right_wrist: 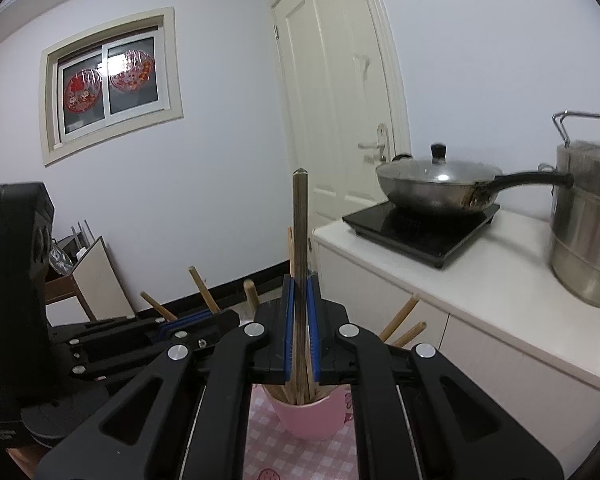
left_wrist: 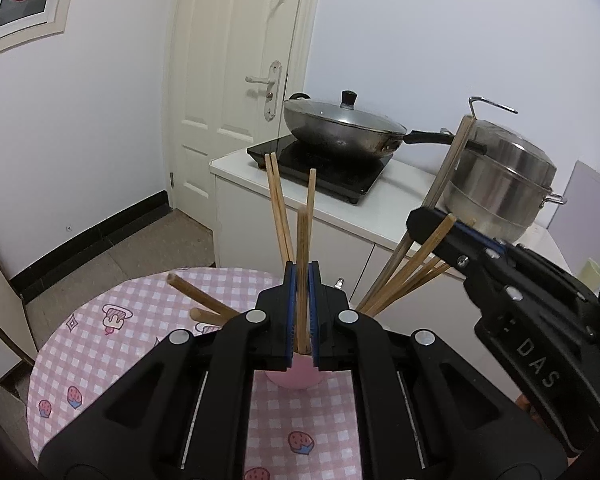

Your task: Organize utensils

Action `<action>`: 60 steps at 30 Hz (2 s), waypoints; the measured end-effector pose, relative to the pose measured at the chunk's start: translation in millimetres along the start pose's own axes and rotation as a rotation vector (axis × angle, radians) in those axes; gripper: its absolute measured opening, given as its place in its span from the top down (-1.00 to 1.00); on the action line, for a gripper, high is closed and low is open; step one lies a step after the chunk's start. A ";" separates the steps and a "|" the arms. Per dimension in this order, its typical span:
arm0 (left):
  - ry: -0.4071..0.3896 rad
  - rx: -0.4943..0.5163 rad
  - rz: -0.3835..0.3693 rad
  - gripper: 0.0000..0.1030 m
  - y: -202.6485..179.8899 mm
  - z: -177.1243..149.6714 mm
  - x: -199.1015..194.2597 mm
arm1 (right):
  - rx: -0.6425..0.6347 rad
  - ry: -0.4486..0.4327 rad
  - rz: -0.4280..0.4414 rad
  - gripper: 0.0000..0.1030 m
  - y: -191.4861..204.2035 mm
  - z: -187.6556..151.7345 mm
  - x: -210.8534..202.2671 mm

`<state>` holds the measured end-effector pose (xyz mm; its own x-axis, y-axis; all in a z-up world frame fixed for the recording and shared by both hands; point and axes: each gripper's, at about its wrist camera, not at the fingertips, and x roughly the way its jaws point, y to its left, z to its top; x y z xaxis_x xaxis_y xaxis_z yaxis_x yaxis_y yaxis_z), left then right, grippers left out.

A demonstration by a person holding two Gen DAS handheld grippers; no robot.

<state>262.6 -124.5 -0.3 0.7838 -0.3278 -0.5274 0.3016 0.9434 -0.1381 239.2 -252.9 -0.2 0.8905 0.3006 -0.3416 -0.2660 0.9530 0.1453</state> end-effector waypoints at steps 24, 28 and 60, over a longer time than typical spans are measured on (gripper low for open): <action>0.040 0.015 0.004 0.86 2.6 -3.1 -8.3 | 0.055 0.116 0.017 0.74 0.3 -25.2 7.9; 0.033 0.013 0.007 0.86 5.7 -4.3 -18.1 | 0.065 0.107 0.008 0.32 0.7 -25.9 -0.2; -0.253 0.072 0.224 -0.62 18.4 -52.3 -169.6 | -0.023 -0.068 -0.110 -0.50 60.1 -41.2 -116.0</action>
<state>106.9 -48.9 42.7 0.9420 -0.1239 -0.3118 0.1376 0.9902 0.0222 104.8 -228.9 9.9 0.9373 0.1919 -0.2909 -0.1732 0.9809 0.0890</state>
